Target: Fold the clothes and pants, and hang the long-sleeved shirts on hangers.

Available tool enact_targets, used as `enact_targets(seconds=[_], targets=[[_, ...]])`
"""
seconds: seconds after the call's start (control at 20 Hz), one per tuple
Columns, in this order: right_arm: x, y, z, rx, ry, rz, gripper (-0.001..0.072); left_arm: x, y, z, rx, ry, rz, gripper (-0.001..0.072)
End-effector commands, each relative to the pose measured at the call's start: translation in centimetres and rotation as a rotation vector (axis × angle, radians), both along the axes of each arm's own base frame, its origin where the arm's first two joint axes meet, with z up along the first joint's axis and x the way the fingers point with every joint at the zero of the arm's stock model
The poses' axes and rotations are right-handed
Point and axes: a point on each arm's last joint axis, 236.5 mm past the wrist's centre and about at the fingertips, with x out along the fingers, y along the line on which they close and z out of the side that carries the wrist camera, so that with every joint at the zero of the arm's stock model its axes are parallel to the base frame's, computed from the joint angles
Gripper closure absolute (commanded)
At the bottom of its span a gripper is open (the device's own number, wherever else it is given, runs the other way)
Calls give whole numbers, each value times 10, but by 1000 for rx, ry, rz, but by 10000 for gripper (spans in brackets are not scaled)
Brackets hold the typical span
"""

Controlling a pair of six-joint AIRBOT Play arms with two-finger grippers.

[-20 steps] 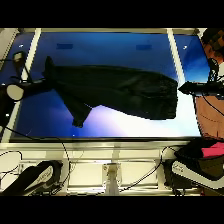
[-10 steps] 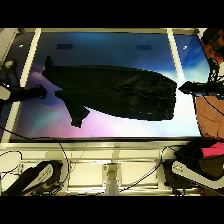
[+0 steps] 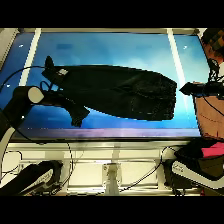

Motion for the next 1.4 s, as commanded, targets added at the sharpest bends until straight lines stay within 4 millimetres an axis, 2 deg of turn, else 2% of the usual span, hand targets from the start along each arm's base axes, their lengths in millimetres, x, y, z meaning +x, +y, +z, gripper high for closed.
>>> enact_targets(seconds=[0.0,0.1,0.25,0.4,0.55,0.6,0.65,0.8,0.85,0.9,0.95,1.05,1.15,1.25,1.35], targets=[[-2,-4,-2,-21,10,4,266,-10,-24,-2,11,2,-92,-8],[-2,-3,-2,-20,10,4,266,-12,-25,-11,46,14,-134,-1],[-2,-3,-2,-20,10,4,266,-22,-23,-36,219,49,-255,8],[-2,-3,-2,-19,11,4,266,-33,-39,-61,301,98,-319,8],[-2,-3,-2,-20,11,4,266,-35,-37,-90,383,156,-257,14],[-2,-3,-2,-20,11,4,266,-31,-32,-98,413,161,-217,72],[-2,-4,-2,-21,11,4,266,-29,-28,-106,429,173,-174,88],[-2,-4,-2,-22,11,4,266,-31,-25,-127,450,220,-142,88],[-2,-4,-2,-23,11,5,266,-30,-26,-133,448,224,-132,108],[-2,-4,-2,-23,11,5,266,-25,-27,-136,444,210,-106,176],[-2,-4,-2,-23,11,5,266,-19,-25,-136,448,189,-77,203],[-2,-4,-2,-23,12,5,266,-6,-15,-132,479,137,-17,208],[-2,-4,-2,-24,12,5,266,8,0,-125,540,78,20,269],[-2,-4,-2,-24,12,5,266,15,6,-120,565,45,37,472],[-2,-4,-2,-23,12,4,266,15,6,-119,564,43,38,639]])
